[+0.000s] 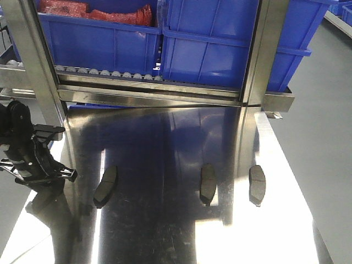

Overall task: Move and align brake pads A on conveyor
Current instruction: 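Lift the brake pad with the left gripper and pull it back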

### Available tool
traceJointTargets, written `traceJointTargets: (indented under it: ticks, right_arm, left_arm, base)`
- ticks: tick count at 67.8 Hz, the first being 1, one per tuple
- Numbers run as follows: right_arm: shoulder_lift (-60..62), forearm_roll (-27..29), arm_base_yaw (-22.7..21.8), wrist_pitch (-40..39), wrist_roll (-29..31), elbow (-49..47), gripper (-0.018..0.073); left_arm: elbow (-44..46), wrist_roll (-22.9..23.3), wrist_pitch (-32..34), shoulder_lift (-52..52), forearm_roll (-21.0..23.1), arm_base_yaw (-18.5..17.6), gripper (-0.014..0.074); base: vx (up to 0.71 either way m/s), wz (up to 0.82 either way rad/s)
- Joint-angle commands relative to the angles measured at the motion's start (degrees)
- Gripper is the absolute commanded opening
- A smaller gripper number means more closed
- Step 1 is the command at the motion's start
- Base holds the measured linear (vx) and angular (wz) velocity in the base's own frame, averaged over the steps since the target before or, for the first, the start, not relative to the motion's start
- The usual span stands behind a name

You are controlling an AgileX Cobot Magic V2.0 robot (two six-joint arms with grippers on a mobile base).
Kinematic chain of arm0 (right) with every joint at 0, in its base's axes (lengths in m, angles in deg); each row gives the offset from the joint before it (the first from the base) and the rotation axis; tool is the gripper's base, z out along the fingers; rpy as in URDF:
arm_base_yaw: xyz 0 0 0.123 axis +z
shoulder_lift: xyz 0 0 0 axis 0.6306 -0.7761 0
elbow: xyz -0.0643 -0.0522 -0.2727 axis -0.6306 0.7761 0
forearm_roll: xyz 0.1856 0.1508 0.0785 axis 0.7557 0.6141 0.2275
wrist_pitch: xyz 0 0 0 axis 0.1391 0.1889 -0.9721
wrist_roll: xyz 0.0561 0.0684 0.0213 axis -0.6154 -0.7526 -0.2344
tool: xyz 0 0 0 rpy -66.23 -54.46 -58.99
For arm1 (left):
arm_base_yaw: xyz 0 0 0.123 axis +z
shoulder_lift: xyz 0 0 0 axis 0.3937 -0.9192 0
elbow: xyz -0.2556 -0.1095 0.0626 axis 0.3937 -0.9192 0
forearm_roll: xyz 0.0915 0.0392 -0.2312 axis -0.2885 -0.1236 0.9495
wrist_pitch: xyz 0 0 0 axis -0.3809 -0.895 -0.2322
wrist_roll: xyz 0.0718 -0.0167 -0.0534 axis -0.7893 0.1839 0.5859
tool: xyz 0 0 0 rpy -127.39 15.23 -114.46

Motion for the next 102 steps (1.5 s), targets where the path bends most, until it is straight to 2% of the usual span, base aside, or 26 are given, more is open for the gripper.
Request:
traceJointTargets:
  ticks: [1, 27, 72, 89, 102]
  right_arm:
    - [0.79, -0.17, -0.21, -4.39, 0.08, 0.67, -0.0012]
    - [0.79, -0.17, -0.21, -4.39, 0.08, 0.67, -0.0012]
    - [0.79, -0.17, -0.21, -4.51, 0.08, 0.67, -0.0012]
    - [0.79, -0.17, -0.21, -4.51, 0.08, 0.67, -0.0012]
    - [0.79, -0.17, -0.21, -4.51, 0.08, 0.67, -0.0012]
  left_arm:
    - [1.08, 0.28, -1.83, 3.62, 0.55, -0.27, -0.0007]
    - [-1.38, 1.89, 0.83, 19.34, 1.23, -0.27, -0.0007]
    - [-33.1, 0.42, 21.01, 66.15, 4.47, -0.27, -0.0006]
    - [-42.85, 0.48, 23.72, 84.15, 9.34, -0.27, -0.0006]
    - [-48.4, 0.48, 24.51, 95.52, 10.0, -0.27, -0.0006]
  base:
    - [0.0, 0.0]
    - [0.0, 0.0]
    - [0.0, 0.0]
    - [0.0, 0.0]
    - [0.0, 0.0]
